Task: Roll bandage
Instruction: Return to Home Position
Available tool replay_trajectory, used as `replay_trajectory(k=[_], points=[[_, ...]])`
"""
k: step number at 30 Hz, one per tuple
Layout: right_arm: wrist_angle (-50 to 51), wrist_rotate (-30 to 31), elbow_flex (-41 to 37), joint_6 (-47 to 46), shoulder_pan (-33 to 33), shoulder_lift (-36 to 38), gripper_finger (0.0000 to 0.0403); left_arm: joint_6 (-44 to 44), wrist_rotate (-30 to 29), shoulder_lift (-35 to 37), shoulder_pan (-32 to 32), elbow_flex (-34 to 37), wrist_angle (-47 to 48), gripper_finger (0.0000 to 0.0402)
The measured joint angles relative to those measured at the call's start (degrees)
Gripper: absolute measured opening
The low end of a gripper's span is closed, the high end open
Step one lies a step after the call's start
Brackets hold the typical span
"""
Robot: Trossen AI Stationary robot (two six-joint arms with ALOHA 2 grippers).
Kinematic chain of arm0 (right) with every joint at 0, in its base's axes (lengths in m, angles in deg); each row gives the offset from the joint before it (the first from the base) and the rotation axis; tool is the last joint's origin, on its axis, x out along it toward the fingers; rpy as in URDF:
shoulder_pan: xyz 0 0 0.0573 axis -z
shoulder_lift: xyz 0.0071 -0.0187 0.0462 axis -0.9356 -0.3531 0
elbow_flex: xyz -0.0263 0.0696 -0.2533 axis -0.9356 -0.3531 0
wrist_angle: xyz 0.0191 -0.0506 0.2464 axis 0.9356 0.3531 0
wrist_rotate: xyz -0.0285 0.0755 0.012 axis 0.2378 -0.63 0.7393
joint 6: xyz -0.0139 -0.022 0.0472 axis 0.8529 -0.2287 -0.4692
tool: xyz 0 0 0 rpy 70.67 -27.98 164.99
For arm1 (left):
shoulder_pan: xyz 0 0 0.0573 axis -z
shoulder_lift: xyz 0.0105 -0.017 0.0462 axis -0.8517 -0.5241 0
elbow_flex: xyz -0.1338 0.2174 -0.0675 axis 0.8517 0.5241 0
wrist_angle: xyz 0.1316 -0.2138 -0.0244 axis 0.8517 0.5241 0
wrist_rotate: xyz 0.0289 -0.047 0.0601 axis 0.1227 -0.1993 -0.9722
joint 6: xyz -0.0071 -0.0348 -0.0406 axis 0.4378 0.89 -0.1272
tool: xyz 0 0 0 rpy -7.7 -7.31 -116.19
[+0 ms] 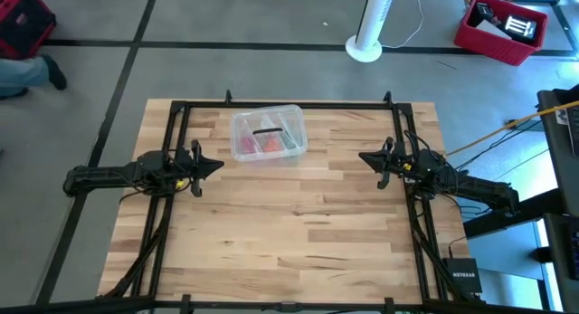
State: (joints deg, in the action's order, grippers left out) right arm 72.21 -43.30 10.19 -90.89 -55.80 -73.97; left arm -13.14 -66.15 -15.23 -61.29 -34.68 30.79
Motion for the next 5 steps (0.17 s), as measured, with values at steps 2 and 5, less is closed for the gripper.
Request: replay_trajectory(k=[2, 5], points=[[0.0, 0.0, 0.0, 0.0, 0.0, 0.0, 0.0008, 0.0, 0.0, 0.0, 0.0, 0.0, 0.0, 0.0004], [0.0, 0.0, 0.0, 0.0, 0.0, 0.0, 0.0008, 0.0, 0.0, 0.0, 0.0, 0.0, 0.0, 0.0004]])
